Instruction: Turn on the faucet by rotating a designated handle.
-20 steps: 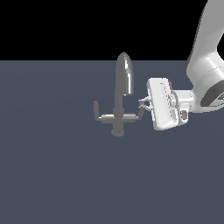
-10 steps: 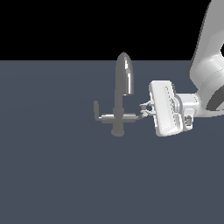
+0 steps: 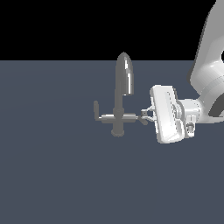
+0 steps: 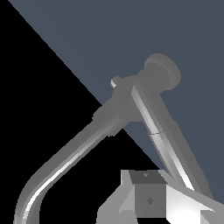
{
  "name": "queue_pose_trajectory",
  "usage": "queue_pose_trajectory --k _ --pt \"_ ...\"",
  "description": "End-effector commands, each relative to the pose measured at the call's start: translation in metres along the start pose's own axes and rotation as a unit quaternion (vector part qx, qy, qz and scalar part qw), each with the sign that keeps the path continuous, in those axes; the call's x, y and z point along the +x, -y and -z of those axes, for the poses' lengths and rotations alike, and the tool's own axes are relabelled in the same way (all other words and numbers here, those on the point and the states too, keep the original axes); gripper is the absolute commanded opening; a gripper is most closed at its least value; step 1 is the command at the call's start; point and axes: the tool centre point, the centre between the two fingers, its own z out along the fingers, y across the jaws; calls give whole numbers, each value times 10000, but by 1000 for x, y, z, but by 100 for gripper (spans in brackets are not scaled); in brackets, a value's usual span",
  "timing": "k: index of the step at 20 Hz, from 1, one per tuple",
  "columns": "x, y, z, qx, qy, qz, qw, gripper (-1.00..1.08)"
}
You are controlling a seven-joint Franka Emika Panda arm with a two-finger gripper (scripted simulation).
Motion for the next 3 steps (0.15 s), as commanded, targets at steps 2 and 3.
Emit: queue_pose_trajectory --k 2,3 --pt "13 -46 -2 25 -13 -230 9997 -100" --pt "13 -46 -2 25 -13 -230 9997 -100"
